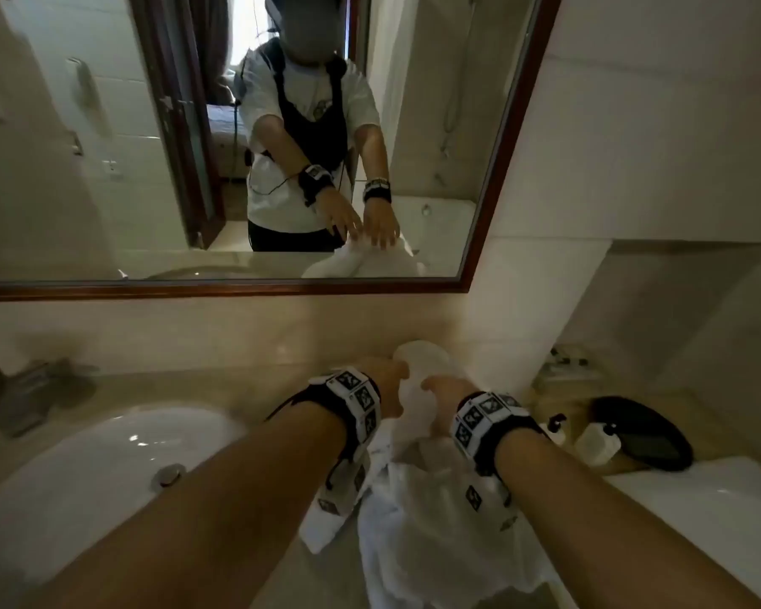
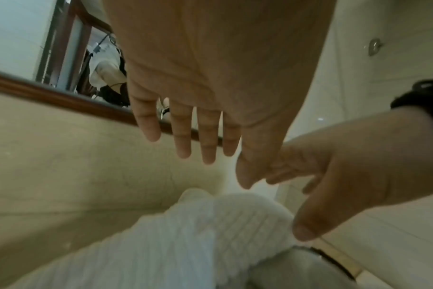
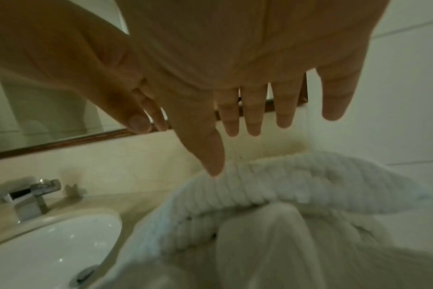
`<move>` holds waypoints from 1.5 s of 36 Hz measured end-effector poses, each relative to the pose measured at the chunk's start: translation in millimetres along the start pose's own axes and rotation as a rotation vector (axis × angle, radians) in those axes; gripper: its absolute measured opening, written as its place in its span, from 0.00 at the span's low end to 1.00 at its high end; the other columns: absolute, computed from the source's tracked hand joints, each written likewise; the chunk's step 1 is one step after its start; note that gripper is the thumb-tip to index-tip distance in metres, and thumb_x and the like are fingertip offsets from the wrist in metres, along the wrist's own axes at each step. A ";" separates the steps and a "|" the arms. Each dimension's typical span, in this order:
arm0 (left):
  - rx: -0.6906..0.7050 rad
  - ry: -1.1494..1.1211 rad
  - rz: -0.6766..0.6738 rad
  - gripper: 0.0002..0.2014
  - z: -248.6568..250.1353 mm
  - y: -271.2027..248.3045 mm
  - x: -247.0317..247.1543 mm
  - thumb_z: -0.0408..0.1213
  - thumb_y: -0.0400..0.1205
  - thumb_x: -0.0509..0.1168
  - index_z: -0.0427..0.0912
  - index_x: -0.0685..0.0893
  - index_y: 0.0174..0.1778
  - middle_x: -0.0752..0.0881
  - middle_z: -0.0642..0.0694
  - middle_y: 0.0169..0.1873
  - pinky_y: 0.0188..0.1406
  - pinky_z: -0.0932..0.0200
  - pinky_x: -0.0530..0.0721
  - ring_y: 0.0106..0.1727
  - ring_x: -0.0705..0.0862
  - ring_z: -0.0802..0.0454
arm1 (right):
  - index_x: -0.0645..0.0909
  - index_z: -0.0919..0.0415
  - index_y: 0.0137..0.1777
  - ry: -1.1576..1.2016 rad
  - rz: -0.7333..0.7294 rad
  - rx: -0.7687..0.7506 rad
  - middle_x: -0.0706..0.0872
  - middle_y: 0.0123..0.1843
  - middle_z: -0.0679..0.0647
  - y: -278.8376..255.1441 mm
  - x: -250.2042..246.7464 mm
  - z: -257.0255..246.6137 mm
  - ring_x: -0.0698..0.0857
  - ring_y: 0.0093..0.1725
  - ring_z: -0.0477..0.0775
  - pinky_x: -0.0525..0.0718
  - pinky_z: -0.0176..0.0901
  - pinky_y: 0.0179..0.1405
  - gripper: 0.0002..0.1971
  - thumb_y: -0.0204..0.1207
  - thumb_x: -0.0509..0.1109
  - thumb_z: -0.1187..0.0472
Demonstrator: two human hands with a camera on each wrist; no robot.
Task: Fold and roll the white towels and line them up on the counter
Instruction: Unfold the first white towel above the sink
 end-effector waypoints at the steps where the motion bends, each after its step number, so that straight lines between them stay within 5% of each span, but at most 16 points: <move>1: -0.002 0.014 0.006 0.29 -1.3 10.9 8.0 0.47 0.75 0.71 0.49 0.72 0.71 0.79 0.43 0.68 0.62 0.45 0.82 0.62 0.81 0.42 | 0.61 0.48 0.80 -0.015 -0.018 0.007 0.70 0.78 0.55 7.3 6.9 2.9 0.73 0.75 0.60 0.75 0.54 0.72 0.38 0.71 0.75 0.55; 4: -0.075 -0.033 -0.120 0.43 -0.3 20.0 27.1 0.50 0.75 0.71 0.49 0.56 0.82 0.63 0.45 0.80 0.73 0.43 0.73 0.77 0.68 0.40 | 0.50 0.45 0.83 -0.086 -0.068 -0.011 0.62 0.82 0.56 18.1 25.6 9.4 0.67 0.79 0.61 0.72 0.57 0.74 0.43 0.74 0.72 0.50; 6: -0.074 -0.037 -0.155 0.53 -2.5 27.5 46.1 0.61 0.70 0.71 0.54 0.46 0.84 0.55 0.48 0.83 0.78 0.41 0.65 0.81 0.60 0.40 | 0.59 0.45 0.79 -0.136 -0.046 -0.071 0.68 0.78 0.53 26.4 36.4 12.0 0.72 0.75 0.62 0.75 0.57 0.72 0.39 0.70 0.73 0.45; 8: -0.112 -0.010 -0.150 0.59 -8.6 40.2 66.5 0.70 0.56 0.70 0.65 0.47 0.80 0.61 0.49 0.81 0.73 0.38 0.72 0.78 0.67 0.39 | 0.68 0.43 0.70 -0.162 -0.053 -0.103 0.74 0.70 0.50 38.8 39.9 13.5 0.77 0.68 0.62 0.78 0.57 0.67 0.37 0.61 0.77 0.43; 10: -0.189 -0.037 -0.152 0.54 -12.2 49.2 80.5 0.68 0.54 0.72 0.64 0.56 0.76 0.71 0.50 0.74 0.65 0.41 0.79 0.70 0.76 0.40 | 0.69 0.43 0.70 -0.189 -0.080 -0.135 0.74 0.69 0.51 47.7 37.6 13.8 0.77 0.67 0.62 0.77 0.58 0.68 0.39 0.57 0.78 0.42; 13: -0.175 -0.006 -0.168 0.35 -6.6 47.1 66.3 0.57 0.72 0.69 0.50 0.69 0.73 0.76 0.44 0.70 0.63 0.47 0.81 0.66 0.79 0.41 | 0.73 0.46 0.70 -0.225 -0.080 -0.151 0.75 0.71 0.51 51.2 30.5 21.4 0.77 0.68 0.60 0.77 0.57 0.69 0.37 0.59 0.77 0.40; 18: -0.141 0.020 -0.221 0.39 -5.6 54.0 42.2 0.58 0.74 0.69 0.49 0.63 0.79 0.69 0.44 0.77 0.72 0.46 0.72 0.75 0.71 0.41 | 0.80 0.54 0.63 -0.109 -0.102 -0.112 0.82 0.66 0.53 48.0 9.8 27.0 0.82 0.61 0.56 0.75 0.40 0.56 0.14 0.81 0.64 0.51; 22: -0.095 0.057 -0.211 0.35 -6.8 52.4 1.8 0.59 0.75 0.68 0.50 0.70 0.77 0.74 0.46 0.74 0.72 0.46 0.73 0.73 0.74 0.44 | 0.79 0.55 0.55 -0.056 -0.061 -0.110 0.79 0.68 0.60 41.0 -28.4 16.9 0.79 0.65 0.60 0.74 0.44 0.61 0.12 0.79 0.58 0.53; 27: -0.117 0.130 -0.097 0.30 -16.9 36.0 -79.6 0.50 0.80 0.68 0.45 0.70 0.77 0.74 0.44 0.74 0.74 0.49 0.70 0.74 0.72 0.42 | 0.79 0.58 0.63 -0.091 0.125 -0.153 0.84 0.61 0.53 29.6 -90.4 5.2 0.83 0.58 0.55 0.74 0.37 0.48 0.14 0.81 0.61 0.58; 31: -0.132 0.096 0.089 0.26 -32.6 -1.9 -141.0 0.43 0.81 0.66 0.43 0.72 0.76 0.77 0.42 0.72 0.69 0.51 0.72 0.71 0.75 0.42 | 0.80 0.39 0.60 0.062 0.226 -0.152 0.81 0.52 0.40 22.2 -124.7 3.9 0.81 0.54 0.46 0.74 0.35 0.53 0.15 0.80 0.56 0.42; 34: -0.165 0.085 0.208 0.24 -50.4 -29.5 -170.1 0.41 0.80 0.68 0.40 0.76 0.71 0.79 0.40 0.68 0.68 0.51 0.72 0.69 0.76 0.41 | 0.81 0.51 0.51 0.128 0.231 -0.123 0.82 0.47 0.49 13.9 -143.3 -12.4 0.82 0.51 0.55 0.74 0.40 0.48 0.11 0.81 0.59 0.49; 39: -0.293 0.071 0.241 0.28 -82.0 -74.8 -195.2 0.47 0.75 0.73 0.39 0.77 0.68 0.80 0.39 0.67 0.66 0.52 0.74 0.68 0.77 0.41 | 0.78 0.62 0.63 -0.007 0.289 -0.158 0.82 0.64 0.61 7.6 -174.7 -80.2 0.81 0.63 0.63 0.76 0.47 0.60 0.16 0.85 0.53 0.58; 42: -0.402 -0.083 0.201 0.35 -107.0 -103.4 -203.0 0.47 0.76 0.71 0.41 0.68 0.77 0.71 0.40 0.76 0.74 0.49 0.71 0.75 0.70 0.41 | 0.76 0.64 0.70 0.072 0.282 -0.205 0.78 0.71 0.63 -4.7 -186.7 -117.6 0.77 0.69 0.63 0.72 0.48 0.68 0.18 0.86 0.53 0.60; 44: -0.390 -0.151 0.201 0.31 -116.9 -123.7 -205.3 0.43 0.72 0.71 0.45 0.73 0.72 0.75 0.40 0.72 0.70 0.44 0.75 0.70 0.75 0.39 | 0.77 0.61 0.70 0.204 0.303 -0.251 0.78 0.72 0.62 -11.2 -185.7 -139.0 0.76 0.70 0.63 0.71 0.49 0.70 0.18 0.86 0.54 0.57; 51: -0.134 -0.110 0.403 0.21 -124.5 -175.9 -218.0 0.38 0.78 0.70 0.43 0.76 0.66 0.78 0.47 0.55 0.52 0.58 0.73 0.57 0.77 0.47 | 0.62 0.56 0.79 0.723 -0.103 -0.493 0.75 0.70 0.53 -39.0 -164.1 -224.7 0.75 0.70 0.56 0.73 0.56 0.72 0.38 0.71 0.76 0.67; 54: -0.009 -0.070 0.471 0.18 -129.7 -196.7 -220.5 0.40 0.77 0.70 0.45 0.78 0.62 0.77 0.51 0.48 0.49 0.59 0.74 0.50 0.76 0.51 | 0.71 0.57 0.70 0.974 -0.138 -0.461 0.80 0.66 0.62 -50.3 -157.7 -263.9 0.79 0.67 0.65 0.78 0.65 0.67 0.27 0.73 0.75 0.63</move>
Point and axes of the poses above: each hand's wrist, its own y-axis towards the middle knuckle, its own x-axis out of the palm, z = x × y, the point moved 2 cm from there along y, towards the middle knuckle
